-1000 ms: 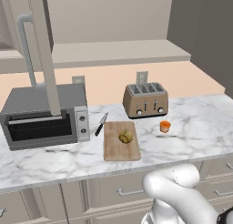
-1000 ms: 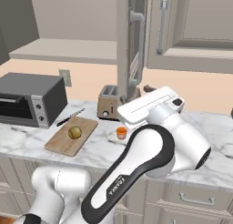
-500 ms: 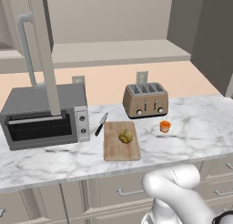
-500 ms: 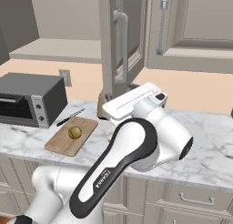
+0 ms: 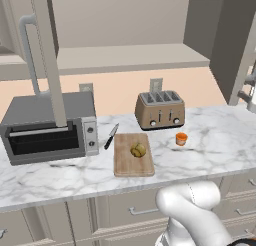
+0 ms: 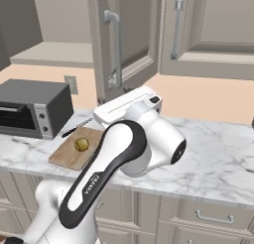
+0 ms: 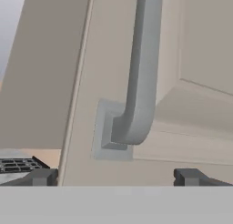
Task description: Pick the bread, place it on the cutting board, pick the jam, place it on the counter, and close the cabinet.
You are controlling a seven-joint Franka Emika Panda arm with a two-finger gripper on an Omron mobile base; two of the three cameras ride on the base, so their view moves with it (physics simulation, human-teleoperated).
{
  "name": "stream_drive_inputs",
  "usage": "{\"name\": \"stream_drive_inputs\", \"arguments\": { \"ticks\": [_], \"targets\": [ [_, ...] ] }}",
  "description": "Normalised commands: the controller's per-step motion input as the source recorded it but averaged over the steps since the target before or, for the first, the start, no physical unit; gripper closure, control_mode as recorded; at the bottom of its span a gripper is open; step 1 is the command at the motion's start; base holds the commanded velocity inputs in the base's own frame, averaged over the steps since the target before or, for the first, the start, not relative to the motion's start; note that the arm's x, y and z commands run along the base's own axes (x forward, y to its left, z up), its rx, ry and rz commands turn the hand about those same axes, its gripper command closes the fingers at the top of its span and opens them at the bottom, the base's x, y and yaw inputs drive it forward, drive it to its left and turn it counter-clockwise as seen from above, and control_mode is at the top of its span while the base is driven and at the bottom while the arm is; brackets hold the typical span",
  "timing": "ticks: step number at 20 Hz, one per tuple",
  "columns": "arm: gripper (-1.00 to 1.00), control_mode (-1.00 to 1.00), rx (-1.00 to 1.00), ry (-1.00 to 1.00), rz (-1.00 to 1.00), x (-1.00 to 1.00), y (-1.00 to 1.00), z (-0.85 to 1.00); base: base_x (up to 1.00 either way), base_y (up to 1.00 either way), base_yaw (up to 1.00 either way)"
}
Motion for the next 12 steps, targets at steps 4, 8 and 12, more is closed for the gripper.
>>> {"name": "stream_drive_inputs", "arguments": {
  "ticks": [4,8,12],
  "targets": [
    [-1.00,-1.00,0.00,0.00,0.00,0.34,0.27,0.00,0.00,0.00,0.00],
    [-1.00,-1.00,0.00,0.00,0.00,0.40,0.27,0.00,0.00,0.00,0.00],
    [-1.00,-1.00,0.00,0.00,0.00,0.42,0.29,0.00,0.00,0.00,0.00]
  ]
}}
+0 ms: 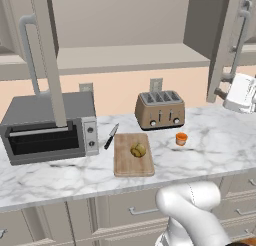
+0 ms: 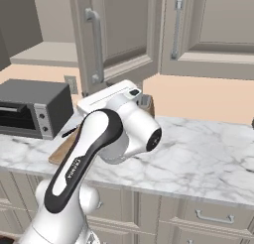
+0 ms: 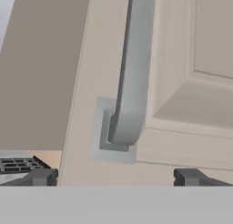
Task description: Pick the bread, place it on the cutting board, pick the jam, place it on the counter, and close the cabinet.
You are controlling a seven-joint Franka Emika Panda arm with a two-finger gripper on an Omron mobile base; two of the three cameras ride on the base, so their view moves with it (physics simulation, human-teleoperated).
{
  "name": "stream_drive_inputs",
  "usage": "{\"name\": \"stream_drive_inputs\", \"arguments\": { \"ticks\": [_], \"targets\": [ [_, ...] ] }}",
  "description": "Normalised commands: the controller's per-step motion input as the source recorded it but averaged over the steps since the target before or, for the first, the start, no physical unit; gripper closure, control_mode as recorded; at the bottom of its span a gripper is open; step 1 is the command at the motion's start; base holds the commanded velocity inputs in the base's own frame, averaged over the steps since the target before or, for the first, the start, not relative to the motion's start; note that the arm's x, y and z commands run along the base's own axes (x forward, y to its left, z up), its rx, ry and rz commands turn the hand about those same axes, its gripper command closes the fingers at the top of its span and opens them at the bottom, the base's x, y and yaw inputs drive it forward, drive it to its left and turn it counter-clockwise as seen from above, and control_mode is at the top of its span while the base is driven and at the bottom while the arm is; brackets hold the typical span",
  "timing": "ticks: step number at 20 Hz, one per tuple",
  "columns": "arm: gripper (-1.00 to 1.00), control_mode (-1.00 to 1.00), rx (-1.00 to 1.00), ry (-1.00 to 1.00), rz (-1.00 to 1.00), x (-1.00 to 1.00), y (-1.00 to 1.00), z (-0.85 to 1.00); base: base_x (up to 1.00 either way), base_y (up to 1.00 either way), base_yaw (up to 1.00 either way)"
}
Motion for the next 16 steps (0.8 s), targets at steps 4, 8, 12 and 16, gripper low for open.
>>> {"name": "stream_drive_inputs", "arguments": {
  "ticks": [4,8,12,16],
  "targets": [
    [-1.00,-1.00,0.00,0.00,0.00,0.46,0.28,0.00,0.00,0.00,0.00],
    [-1.00,-1.00,0.00,0.00,0.00,0.51,0.22,0.00,0.00,0.00,0.00],
    [-1.00,-1.00,0.00,0.00,0.00,0.51,0.22,0.00,0.00,0.00,0.00],
    [-1.00,-1.00,0.00,0.00,0.00,0.52,0.24,-0.02,0.00,0.00,0.00]
  ]
}}
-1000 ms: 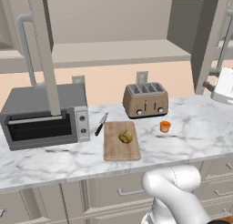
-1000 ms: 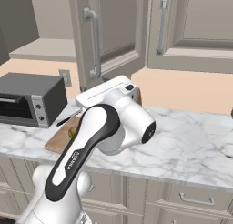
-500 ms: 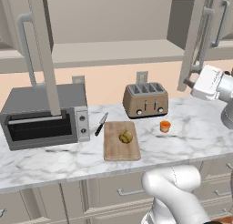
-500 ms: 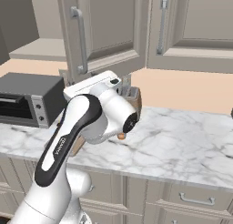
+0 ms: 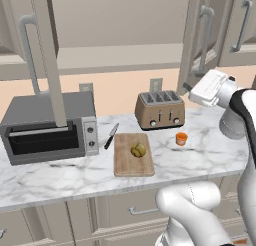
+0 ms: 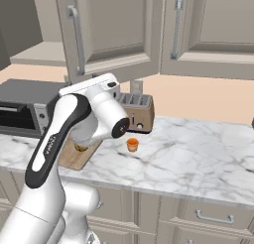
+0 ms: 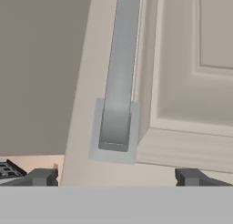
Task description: Pick the bread, place it on the cutting board, pick the jam, place it on the counter, and close the cabinet.
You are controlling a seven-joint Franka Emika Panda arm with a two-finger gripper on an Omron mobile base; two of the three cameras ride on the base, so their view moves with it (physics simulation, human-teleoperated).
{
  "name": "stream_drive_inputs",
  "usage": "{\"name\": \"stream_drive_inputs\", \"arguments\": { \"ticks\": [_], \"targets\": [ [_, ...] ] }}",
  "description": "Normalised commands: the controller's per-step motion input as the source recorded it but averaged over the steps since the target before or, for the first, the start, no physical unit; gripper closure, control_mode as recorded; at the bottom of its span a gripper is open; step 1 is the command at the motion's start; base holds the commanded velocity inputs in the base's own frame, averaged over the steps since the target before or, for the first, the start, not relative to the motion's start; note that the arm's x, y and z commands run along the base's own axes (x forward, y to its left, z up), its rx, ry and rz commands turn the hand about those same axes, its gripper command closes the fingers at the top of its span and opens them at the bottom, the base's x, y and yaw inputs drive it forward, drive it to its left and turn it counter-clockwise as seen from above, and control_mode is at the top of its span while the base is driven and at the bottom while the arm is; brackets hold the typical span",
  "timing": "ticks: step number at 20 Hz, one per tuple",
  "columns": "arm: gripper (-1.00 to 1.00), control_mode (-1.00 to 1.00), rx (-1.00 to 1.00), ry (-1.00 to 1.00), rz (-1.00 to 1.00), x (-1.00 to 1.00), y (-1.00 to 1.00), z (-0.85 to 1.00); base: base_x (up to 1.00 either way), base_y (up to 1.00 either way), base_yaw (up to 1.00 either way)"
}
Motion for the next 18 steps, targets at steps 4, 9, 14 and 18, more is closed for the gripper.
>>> {"name": "stream_drive_inputs", "arguments": {
  "ticks": [4,9,14,18],
  "targets": [
    [-1.00,-1.00,0.00,0.00,0.00,0.48,0.23,-0.05,0.00,0.00,0.00],
    [-1.00,-1.00,0.00,0.00,0.00,0.46,0.23,-0.09,0.00,0.00,0.00],
    [-1.00,-1.00,0.00,0.00,0.00,0.48,0.23,-0.07,0.00,0.00,0.00],
    [-1.00,-1.00,0.00,0.00,0.00,0.39,0.23,-0.02,0.00,0.00,0.00]
  ]
}}
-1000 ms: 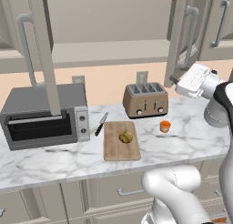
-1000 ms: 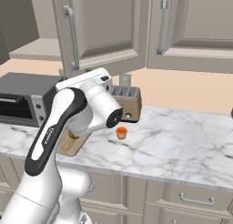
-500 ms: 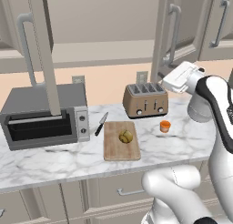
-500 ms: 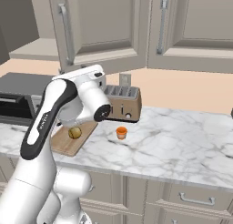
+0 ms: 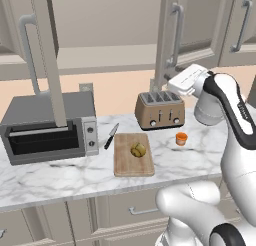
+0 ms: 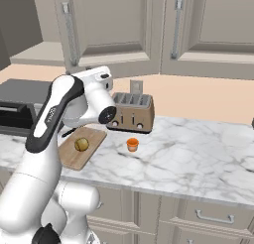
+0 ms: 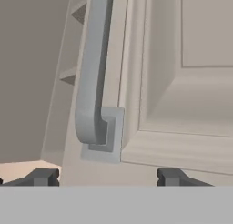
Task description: Pick the bread, place it on the cutting board, pick the jam, place it on the counter, and close the cabinet.
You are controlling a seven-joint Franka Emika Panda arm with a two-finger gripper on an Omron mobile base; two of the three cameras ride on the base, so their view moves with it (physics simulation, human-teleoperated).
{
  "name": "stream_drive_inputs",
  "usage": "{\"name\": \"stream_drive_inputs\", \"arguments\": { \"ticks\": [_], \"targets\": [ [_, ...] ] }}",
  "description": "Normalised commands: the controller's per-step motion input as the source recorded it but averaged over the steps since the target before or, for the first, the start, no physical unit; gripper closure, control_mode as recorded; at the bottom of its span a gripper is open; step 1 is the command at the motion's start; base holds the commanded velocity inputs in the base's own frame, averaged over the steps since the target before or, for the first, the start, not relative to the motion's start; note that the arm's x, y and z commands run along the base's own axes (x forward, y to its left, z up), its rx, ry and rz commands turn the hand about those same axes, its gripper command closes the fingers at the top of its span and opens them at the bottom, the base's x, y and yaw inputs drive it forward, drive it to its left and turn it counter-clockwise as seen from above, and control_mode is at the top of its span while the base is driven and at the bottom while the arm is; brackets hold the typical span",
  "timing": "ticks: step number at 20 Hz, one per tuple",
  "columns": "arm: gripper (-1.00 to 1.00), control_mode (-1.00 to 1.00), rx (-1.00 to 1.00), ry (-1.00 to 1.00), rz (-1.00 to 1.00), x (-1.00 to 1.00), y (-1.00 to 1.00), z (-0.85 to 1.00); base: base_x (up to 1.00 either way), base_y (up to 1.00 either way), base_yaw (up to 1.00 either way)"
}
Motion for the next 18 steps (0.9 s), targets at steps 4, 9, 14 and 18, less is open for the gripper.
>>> {"name": "stream_drive_inputs", "arguments": {
  "ticks": [4,9,14,18],
  "targets": [
    [-1.00,-1.00,0.00,0.00,0.00,0.46,0.26,-0.04,0.00,0.00,0.00],
    [-1.00,-1.00,0.00,0.00,0.00,0.50,0.24,0.00,0.00,0.00,0.00],
    [-1.00,-1.00,0.00,0.00,0.00,0.38,0.18,0.00,0.00,0.00,0.00],
    [-1.00,-1.00,0.00,0.00,-0.03,0.30,0.16,0.00,0.00,0.00,0.00]
  ]
}}
